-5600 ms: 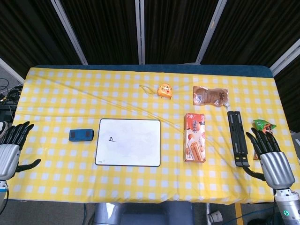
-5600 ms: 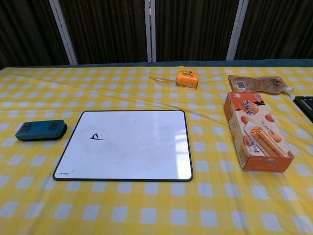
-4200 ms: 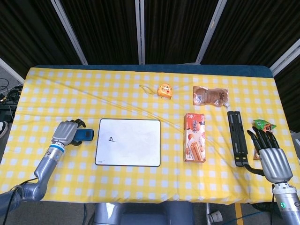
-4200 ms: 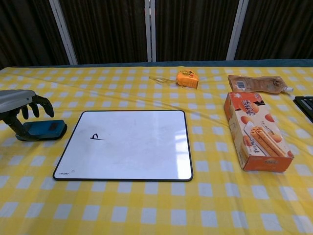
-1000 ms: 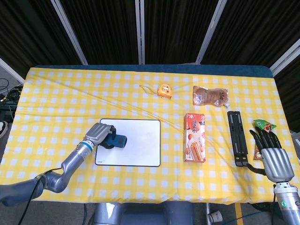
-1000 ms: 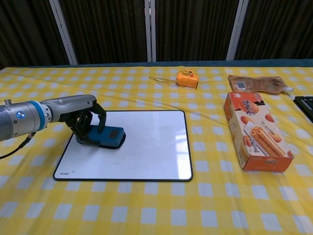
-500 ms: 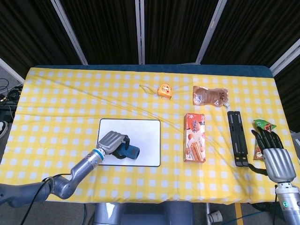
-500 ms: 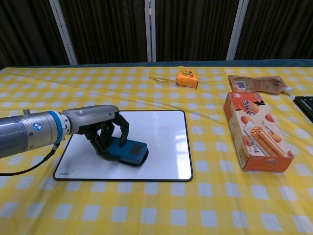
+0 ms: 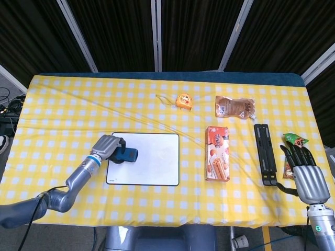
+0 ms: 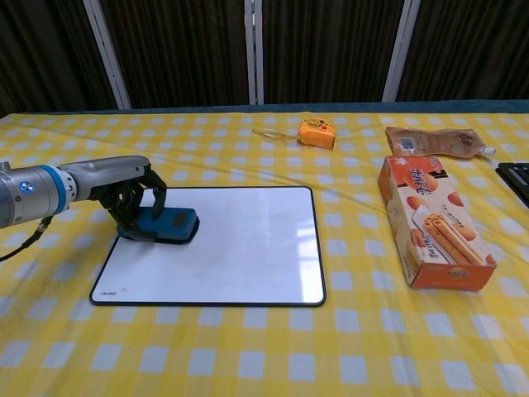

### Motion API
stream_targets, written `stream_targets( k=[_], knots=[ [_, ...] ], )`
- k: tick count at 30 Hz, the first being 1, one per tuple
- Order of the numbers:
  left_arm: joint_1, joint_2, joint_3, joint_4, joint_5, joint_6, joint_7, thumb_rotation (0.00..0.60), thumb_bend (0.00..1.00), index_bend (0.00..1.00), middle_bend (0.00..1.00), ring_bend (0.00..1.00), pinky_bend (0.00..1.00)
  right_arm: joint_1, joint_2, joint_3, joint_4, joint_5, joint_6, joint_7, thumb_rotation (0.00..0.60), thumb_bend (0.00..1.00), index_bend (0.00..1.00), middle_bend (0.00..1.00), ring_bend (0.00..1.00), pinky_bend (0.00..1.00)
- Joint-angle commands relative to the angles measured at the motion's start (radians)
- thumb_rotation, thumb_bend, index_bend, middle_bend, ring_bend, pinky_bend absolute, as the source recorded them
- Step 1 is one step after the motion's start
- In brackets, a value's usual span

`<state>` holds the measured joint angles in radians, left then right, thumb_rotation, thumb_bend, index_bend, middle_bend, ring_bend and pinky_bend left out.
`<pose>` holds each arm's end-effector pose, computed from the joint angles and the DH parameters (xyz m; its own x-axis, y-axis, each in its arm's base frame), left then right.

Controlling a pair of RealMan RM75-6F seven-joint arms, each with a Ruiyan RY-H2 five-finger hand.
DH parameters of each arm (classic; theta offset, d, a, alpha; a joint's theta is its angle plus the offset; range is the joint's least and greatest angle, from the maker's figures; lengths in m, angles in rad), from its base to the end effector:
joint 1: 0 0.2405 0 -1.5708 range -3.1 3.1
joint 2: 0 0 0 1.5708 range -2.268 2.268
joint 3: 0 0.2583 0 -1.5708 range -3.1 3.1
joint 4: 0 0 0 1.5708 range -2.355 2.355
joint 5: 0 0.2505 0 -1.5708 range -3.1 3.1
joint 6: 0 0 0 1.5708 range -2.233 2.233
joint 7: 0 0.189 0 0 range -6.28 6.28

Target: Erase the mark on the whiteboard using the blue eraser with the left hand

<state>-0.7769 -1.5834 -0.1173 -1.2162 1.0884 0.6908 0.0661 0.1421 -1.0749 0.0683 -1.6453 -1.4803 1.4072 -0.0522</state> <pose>-0.2134 0.4162 -0.1023 0.3892 0.4940 0.7775 0.9192 -0.2636 -0.2927 -0.3188 -0.2522 0.1253 0.4509 -0.0356 0.8919 -0.8922 -0.0468 0.4492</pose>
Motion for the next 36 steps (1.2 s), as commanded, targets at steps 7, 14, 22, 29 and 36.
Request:
stream_targets(
  k=[7,14,22,29,36],
  knots=[
    [0.064,0.155,-0.015,-0.057,0.08,0.074,-0.127,0.6,0.22,0.55,0.41,0.47,0.52,-0.001,0.001,-0.002,-0.007,-0.009,0.005,-0.002,0.6,0.0,0.0,0.0,0.0,0.0],
    [0.111,0.177,0.038,0.028,0.118,0.054,-0.194,0.6,0.22,0.55,0.41,0.47,0.52,-0.003,0.002,-0.007,-0.016,-0.02,0.01,-0.009,0.6,0.0,0.0,0.0,0.0,0.0],
    [0.129,0.14,0.07,0.092,0.201,0.054,-0.293,0.6,0.03,0.24,0.14,0.19,0.33,-0.002,-0.001,-0.008,-0.024,-0.027,0.011,-0.022,0.6,0.0,0.0,0.0,0.0,0.0],
    [0.182,0.206,0.029,-0.024,0.163,0.189,-0.211,0.585,0.0,0.0,0.0,0.0,0.0,-0.004,0.005,-0.009,-0.028,-0.032,0.017,-0.009,0.6,0.0,0.0,0.0,0.0,0.0],
    [0.312,0.343,0.001,-0.318,0.112,0.468,-0.008,0.6,0.0,0.0,0.0,0.0,0.0,-0.007,0.021,-0.006,-0.038,-0.054,0.037,0.028,0.6,0.0,0.0,0.0,0.0,0.0]
  ],
)
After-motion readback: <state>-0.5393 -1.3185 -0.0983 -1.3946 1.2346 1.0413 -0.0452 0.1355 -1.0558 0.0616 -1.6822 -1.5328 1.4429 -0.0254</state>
